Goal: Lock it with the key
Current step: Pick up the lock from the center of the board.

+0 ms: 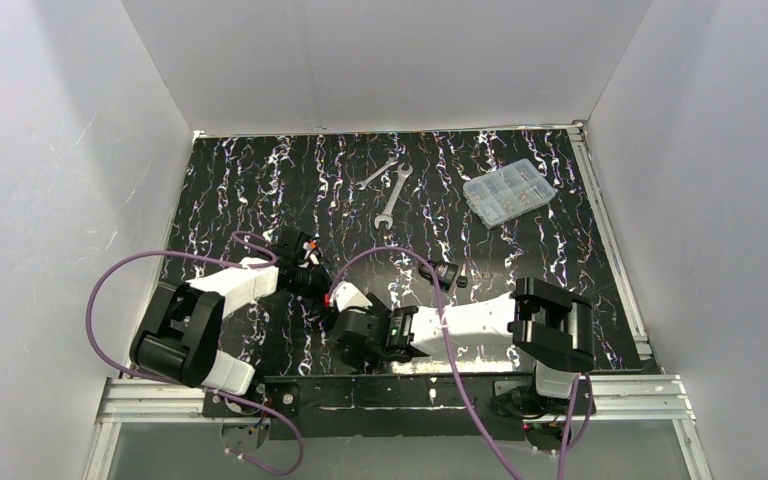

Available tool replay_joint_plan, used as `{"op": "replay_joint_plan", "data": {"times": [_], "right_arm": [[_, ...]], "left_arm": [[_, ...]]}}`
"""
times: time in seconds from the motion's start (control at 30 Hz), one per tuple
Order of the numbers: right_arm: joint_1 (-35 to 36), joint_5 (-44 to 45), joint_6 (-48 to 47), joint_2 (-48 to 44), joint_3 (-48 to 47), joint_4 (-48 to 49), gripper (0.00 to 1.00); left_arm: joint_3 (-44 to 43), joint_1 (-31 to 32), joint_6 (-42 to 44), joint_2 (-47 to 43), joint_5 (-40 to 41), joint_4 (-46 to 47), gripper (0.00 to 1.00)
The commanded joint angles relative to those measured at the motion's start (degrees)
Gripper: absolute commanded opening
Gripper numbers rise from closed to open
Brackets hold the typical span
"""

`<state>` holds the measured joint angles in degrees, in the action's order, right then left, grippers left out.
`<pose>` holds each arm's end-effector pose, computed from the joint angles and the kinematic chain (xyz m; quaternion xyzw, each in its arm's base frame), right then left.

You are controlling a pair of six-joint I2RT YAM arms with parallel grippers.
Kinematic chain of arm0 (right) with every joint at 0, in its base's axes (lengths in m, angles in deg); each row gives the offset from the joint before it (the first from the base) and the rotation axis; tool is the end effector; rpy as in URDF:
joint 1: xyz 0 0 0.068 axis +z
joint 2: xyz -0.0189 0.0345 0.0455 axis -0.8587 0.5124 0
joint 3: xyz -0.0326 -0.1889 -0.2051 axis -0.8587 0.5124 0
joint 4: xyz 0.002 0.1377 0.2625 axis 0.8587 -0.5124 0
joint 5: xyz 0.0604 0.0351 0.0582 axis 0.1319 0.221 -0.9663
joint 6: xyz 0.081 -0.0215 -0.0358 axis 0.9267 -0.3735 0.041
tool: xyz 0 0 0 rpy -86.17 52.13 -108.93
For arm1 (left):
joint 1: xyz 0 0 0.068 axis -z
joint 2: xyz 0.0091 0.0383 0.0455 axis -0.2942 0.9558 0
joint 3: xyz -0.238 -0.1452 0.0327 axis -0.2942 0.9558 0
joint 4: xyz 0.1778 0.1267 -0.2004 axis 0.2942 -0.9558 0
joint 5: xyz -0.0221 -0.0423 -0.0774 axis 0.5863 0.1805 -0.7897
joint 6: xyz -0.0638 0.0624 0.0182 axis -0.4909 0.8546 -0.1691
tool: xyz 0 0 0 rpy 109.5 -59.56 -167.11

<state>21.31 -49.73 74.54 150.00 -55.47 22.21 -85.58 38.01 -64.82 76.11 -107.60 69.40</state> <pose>0.1080 0.3896 0.1197 -0.3861 0.8436 0.0497 0.3698 0.2530 -0.1449 0.0933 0.2255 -0.9062 0.3577 0.0050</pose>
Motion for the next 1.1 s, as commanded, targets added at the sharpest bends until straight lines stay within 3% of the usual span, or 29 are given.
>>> {"op": "replay_joint_plan", "data": {"times": [0.0, 0.07, 0.23, 0.53, 0.7, 0.83, 0.93, 1.07], "right_arm": [[0.37, 4.28, -0.1, 1.74, -0.7, 0.72, 0.62], [0.37, 4.42, 0.26, 1.39, 0.24, 1.39, 0.49], [0.28, 4.53, 0.33, -2.31, 3.24, 2.98, 0.03], [-1.98, -3.35, -2.91, -19.72, 6.95, 2.34, 0.01], [-5.64, -14.75, -5.54, -29.44, 5.08, -1.1, 0.01], [-8.6, -27.46, -6.1, -35.81, 1.81, -5.54, 0.01], [-13.82, -43.09, -4.83, -41.26, 0.05, -7.02, 0.01], [-21.16, -62.16, -1.44, -45.08, -2.35, -6.56, 0.01]], "left_arm": [[-1.97, 0.01, -0.28, 0.01, -1.97, -0.96, 0.0], [-2.18, 0.01, 0.09, 0.08, -2.11, -1.1, 0.0], [-2.56, 0.01, 2.04, 0.31, -3.71, -1.14, 0.0], [-9.9, 0.01, 11.87, -4.55, -6.92, -7.94, 0.02], [-16.55, 0.01, 18.65, -8.31, -7.35, -12.75, 0.39], [-22.5, 0.01, 24.25, -13.63, -6.67, -13.53, 0.59], [-26.47, 0.01, 29.02, -18.04, -8.1, -12.56, 0.62], [-28.23, 0.01, 31.05, -23.69, -18.27, -5.94, 0.61]]}}
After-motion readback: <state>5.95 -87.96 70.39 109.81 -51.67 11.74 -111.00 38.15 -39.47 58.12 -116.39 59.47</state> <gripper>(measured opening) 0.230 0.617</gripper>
